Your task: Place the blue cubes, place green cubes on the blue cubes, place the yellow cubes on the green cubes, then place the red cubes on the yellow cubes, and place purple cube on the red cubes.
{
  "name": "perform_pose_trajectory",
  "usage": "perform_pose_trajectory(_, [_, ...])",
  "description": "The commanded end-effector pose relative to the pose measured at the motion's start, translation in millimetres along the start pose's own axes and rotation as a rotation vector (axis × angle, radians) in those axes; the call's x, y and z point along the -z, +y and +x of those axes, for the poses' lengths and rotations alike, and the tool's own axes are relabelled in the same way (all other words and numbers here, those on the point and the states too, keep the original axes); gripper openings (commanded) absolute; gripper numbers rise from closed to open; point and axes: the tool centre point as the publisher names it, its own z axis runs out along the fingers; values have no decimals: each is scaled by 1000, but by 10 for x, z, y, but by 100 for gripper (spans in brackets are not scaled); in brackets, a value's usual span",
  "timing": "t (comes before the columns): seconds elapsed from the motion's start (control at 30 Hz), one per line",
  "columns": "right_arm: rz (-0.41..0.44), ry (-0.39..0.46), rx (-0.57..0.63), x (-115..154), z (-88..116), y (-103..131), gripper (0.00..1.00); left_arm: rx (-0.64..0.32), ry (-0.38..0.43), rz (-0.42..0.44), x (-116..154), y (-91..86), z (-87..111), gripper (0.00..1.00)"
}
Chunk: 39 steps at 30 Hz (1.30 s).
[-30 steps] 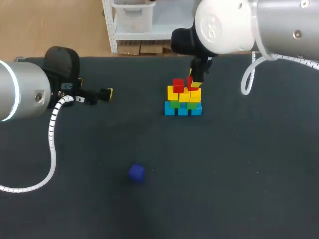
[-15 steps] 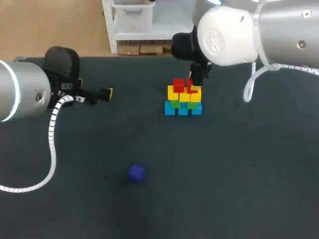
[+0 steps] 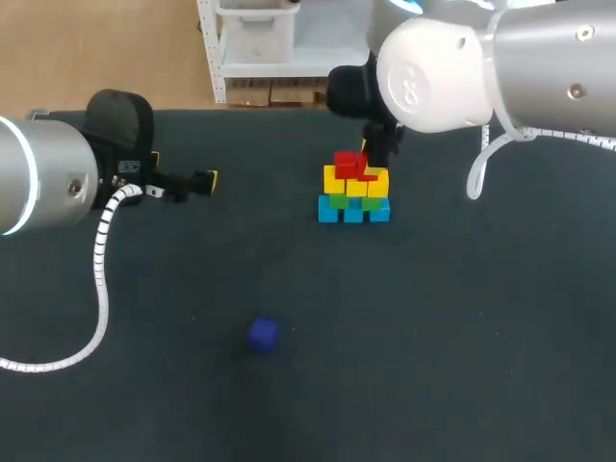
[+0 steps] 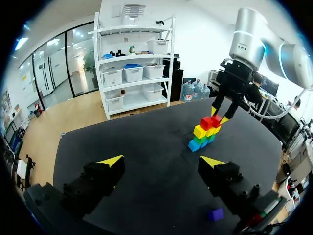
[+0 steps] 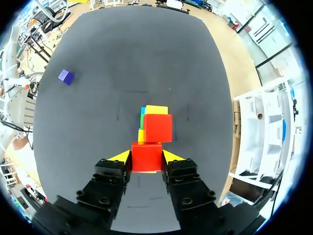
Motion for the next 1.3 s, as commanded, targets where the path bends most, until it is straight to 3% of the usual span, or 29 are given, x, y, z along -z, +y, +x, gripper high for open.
perform_pose_trajectory(0.03, [7,2,-1,-11,-3,14,0,-1,1,9,-1,24,-4,100])
perform_pose_trajectory(0.6, [17,7,-4,-28,11,-4,0,-1,1,9,-1,24,-4,100])
perform_pose_trajectory(0.77, [18,4,-6,-33,10,-7,10,-1,1,9,-1,24,-4,100])
perform_pose_trajectory(0.9, [19,5,-4,-41,7,-5,23,-1,1,9,-1,24,-4,100])
perform_pose_trajectory(1.03, [22,6,-8,-44,8,-5,45,-1,1,9,-1,24,-4,100])
perform_pose_trajectory(1.07, [25,7,-9,-44,9,-5,61,-1,1,9,-1,24,-4,100])
perform_pose_trajectory(1.1, [26,6,-9,-44,10,-6,100,-1,1,9,-1,24,-4,100])
perform_pose_trajectory(1.3, [28,2,-11,-36,18,-9,100,-1,1,9,-1,24,-4,100])
